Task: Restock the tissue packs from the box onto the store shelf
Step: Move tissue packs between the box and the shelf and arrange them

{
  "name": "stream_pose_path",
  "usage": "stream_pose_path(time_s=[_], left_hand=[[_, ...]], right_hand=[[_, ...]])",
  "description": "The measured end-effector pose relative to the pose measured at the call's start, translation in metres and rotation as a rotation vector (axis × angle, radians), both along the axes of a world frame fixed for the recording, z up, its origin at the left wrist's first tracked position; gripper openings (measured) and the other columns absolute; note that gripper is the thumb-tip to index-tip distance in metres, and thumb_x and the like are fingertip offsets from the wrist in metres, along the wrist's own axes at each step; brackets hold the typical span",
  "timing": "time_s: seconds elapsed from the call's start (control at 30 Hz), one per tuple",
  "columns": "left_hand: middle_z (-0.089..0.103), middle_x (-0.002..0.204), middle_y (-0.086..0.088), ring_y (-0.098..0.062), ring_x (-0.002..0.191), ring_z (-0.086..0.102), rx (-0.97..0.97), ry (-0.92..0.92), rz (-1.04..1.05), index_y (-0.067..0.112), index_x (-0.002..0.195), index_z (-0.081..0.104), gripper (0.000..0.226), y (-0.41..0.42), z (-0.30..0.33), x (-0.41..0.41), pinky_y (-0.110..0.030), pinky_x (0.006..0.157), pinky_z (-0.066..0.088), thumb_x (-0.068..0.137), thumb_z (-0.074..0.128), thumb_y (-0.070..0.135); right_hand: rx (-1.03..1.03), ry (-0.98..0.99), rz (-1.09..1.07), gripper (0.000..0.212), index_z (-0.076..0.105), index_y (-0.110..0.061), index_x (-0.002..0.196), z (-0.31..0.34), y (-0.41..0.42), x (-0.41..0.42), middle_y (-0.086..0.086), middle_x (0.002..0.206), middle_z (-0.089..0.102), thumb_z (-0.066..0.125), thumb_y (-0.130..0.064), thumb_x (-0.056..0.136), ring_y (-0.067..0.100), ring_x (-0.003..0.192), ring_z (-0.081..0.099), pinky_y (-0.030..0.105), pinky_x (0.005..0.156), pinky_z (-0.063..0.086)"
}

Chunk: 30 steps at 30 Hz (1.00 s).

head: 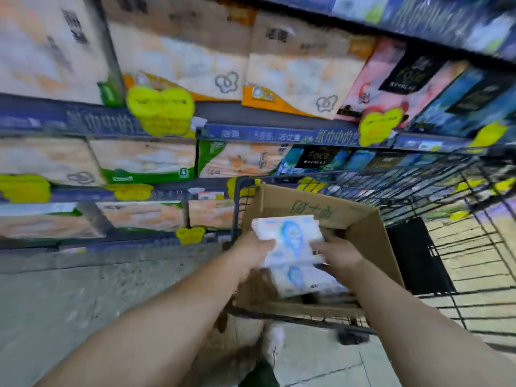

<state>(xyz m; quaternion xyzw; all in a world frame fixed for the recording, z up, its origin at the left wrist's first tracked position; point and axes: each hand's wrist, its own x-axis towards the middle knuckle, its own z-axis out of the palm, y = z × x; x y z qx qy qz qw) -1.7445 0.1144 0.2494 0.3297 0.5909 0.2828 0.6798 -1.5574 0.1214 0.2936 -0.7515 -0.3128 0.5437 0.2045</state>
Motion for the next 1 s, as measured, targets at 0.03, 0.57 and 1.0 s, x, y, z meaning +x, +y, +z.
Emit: stream_pose_path(time_s=[0.03,0.57,1.0], left_hand=[[0.063,0.123,-0.011,-0.029,0.114,0.06,0.033,0.012,0.019,0.004,0.126,0.058,0.037,-0.001,0.02,-0.03,-0.038,0.095,0.049,0.092,0.061,0.017],[0.076,0.087,-0.007,-0.022,0.074,0.072,0.389,0.066,0.844,0.009,0.106,0.065,0.021,-0.152,0.243,-0.534,-0.041,0.071,0.061,0.094,0.059,0.024],[0.074,0.08,-0.01,-0.018,0.062,0.07,0.524,0.168,0.955,0.006,0.096,0.064,0.009,-0.099,0.319,-0.793,-0.023,0.049,0.053,0.09,0.059,0.011]], right_hand=[[0.046,0.019,0.013,0.016,0.066,-0.001,0.1,0.018,0.001,-0.026,0.016,0.091,0.062,0.066,-0.007,0.086,0.029,0.079,0.057,0.036,0.069,0.044],[0.409,0.523,0.767,0.029,0.053,-0.015,0.122,0.184,-0.019,-0.565,0.01,0.11,0.067,0.059,-0.019,0.094,0.023,0.08,0.066,0.032,0.064,0.054],[0.481,0.699,1.097,0.021,0.062,-0.013,0.111,0.266,0.069,-0.819,0.0,0.093,0.073,0.058,-0.006,0.092,0.009,0.073,0.072,0.02,0.058,0.054]])
